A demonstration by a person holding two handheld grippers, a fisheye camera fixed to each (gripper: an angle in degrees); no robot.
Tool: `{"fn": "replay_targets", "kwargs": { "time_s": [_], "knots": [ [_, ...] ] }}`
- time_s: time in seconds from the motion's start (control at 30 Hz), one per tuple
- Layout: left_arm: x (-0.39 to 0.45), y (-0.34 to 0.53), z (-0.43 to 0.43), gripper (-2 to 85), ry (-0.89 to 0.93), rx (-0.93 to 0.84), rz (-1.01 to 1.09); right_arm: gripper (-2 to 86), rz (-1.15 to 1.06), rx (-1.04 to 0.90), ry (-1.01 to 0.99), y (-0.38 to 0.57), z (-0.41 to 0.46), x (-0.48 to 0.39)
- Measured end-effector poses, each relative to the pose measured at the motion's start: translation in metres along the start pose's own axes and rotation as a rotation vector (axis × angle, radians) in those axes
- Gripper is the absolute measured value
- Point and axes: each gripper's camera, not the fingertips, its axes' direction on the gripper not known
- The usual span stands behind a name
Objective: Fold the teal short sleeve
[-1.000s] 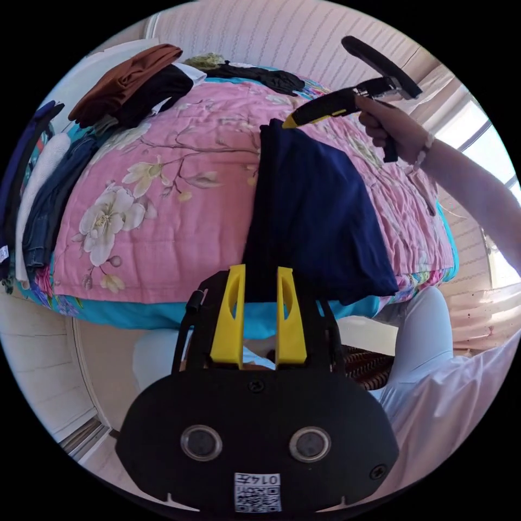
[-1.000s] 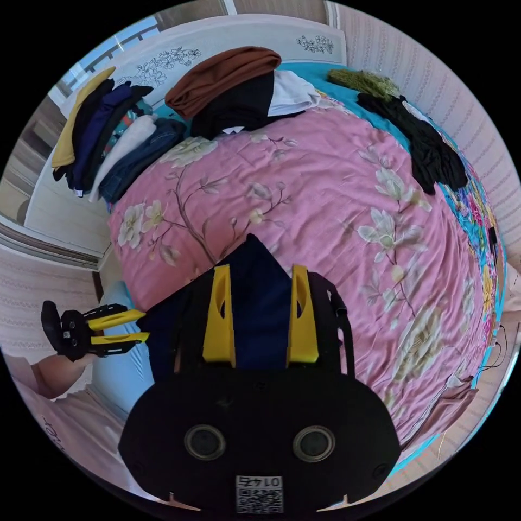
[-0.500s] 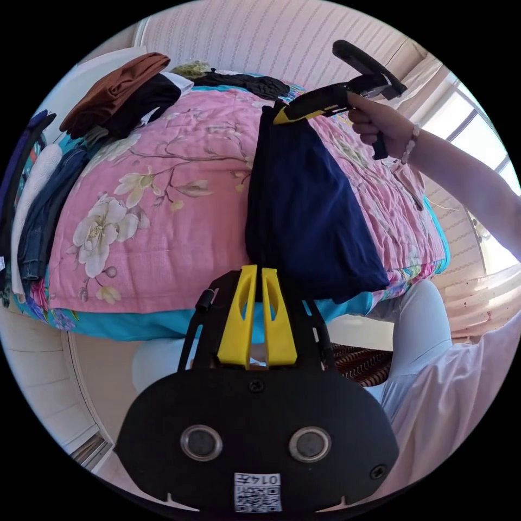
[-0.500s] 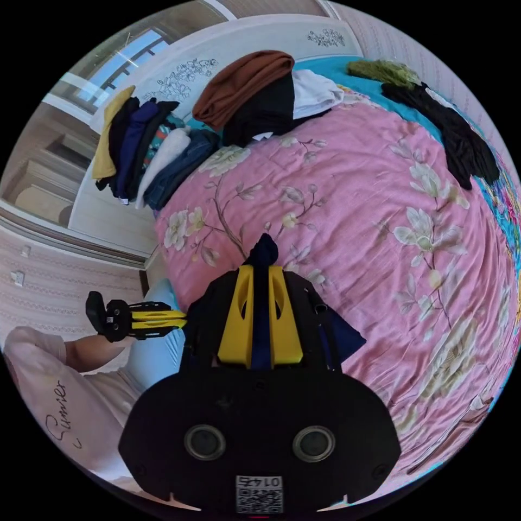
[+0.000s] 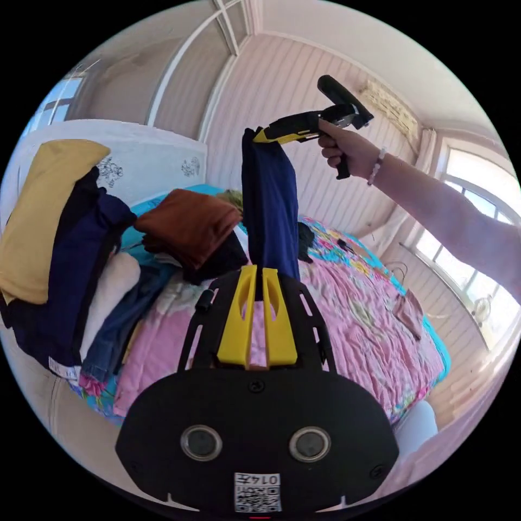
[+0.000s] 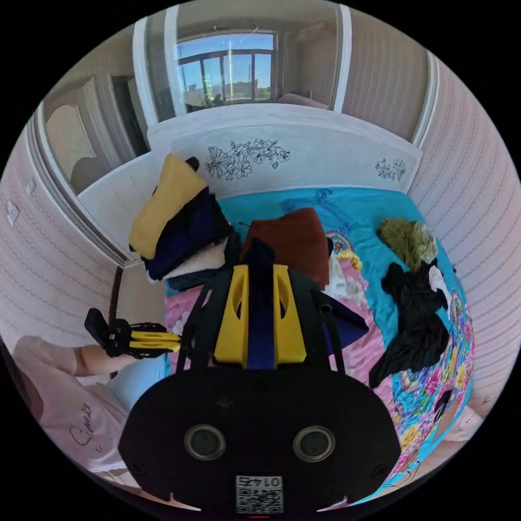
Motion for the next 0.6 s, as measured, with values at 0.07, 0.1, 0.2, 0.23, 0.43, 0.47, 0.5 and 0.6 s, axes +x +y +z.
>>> {"fn": "replay_targets", "kwargs": {
  "time_s": [0.07, 0.1, 0.2, 0.23, 0.43, 0.47, 0.5, 0.6],
  "knots": [
    [-0.04, -0.022, 0.028, 4.0, -0.043, -0.033, -0.116, 19.9, 0.103, -0.073, 0.054, -0.04, 0.019, 0.01],
    [-0.064, -0.028, 0.047, 5.7, -0.074, -0.115, -0.186, 22.3, 0.137, -0.119, 0.064, -0.048, 0.033, 0.011],
    [-0.087, -0.017, 0.069, 6.4, -0.058, -0.23, -0.203, 22.5, 0.091, -0.121, 0.096, -0.017, 0.052, 0.007],
    [-0.084, -0.012, 0.068, 6.4, -0.076, -0.232, -0.178, 21.7, 0.077, -0.12, 0.107, -0.005, 0.054, 0.007],
    [-0.022, 0.067, 0.048, 5.5, -0.017, -0.282, -0.015, 15.0, 0.185, -0.129, 0.131, 0.207, 0.035, 0.021],
    [-0.001, 0.082, 0.043, 5.4, 0.008, -0.298, 0.03, 14.2, 0.248, -0.145, 0.144, 0.263, 0.026, 0.021],
    [0.023, 0.096, 0.039, 5.3, 0.021, -0.312, 0.087, 13.6, 0.313, -0.191, 0.15, 0.32, 0.018, 0.019],
    [0.086, 0.125, 0.033, 5.1, 0.063, -0.337, 0.218, 13.2, 0.52, -0.335, 0.143, 0.456, -0.01, 0.007]
  ]
}}
